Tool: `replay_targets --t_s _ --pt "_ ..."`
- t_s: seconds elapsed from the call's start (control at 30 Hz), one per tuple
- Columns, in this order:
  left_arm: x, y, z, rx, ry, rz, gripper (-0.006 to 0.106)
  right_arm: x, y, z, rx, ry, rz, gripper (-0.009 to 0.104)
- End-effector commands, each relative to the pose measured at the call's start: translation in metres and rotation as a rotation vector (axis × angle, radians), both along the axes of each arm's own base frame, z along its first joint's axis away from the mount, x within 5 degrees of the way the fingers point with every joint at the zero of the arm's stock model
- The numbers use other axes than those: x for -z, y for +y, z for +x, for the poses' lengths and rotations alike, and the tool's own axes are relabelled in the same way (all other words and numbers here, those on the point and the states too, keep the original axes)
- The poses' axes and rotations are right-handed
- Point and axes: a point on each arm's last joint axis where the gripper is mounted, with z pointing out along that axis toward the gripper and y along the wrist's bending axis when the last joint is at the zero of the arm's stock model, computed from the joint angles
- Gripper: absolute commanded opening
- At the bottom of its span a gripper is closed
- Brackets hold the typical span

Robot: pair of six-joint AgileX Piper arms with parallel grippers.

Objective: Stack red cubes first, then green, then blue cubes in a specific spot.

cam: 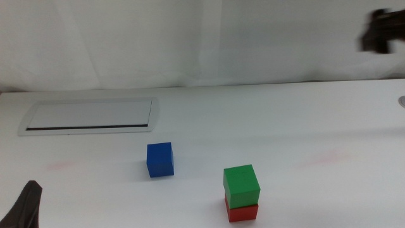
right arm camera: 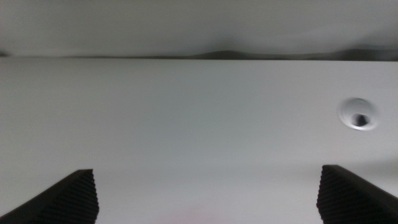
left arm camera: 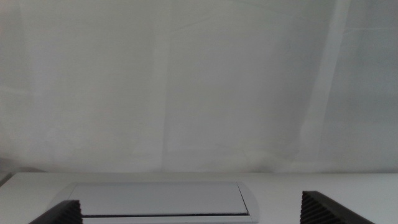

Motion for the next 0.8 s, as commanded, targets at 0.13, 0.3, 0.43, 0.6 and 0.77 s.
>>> replay_targets --t_s 0.13,0.3,0.43,0.6,0.77 --pt "0.004 0.0 0.0 -0.003 -0.005 -0.013 0.087 -0.015 -0.03 -0.027 -0.072 -0.024 -0.063 0.093" --pt "0.004 0.0 0.0 -0.003 -0.005 -0.013 0.087 -0.018 -0.013 -0.057 -0.293 0.01 0.07 0.092" --pt "0.004 0.0 0.0 -0.003 -0.003 -0.051 0.087 -0.018 -0.013 -0.082 -0.376 -0.002 0.058 0.088" --pt "0.003 0.0 0.0 -0.002 -0.003 -0.112 0.087 -0.012 -0.016 -0.114 -0.425 -0.01 0.033 0.088" --pt "-0.014 0.0 0.0 0.003 0.02 -0.147 0.087 -0.01 -0.015 -0.131 -0.468 -0.03 0.021 0.088"
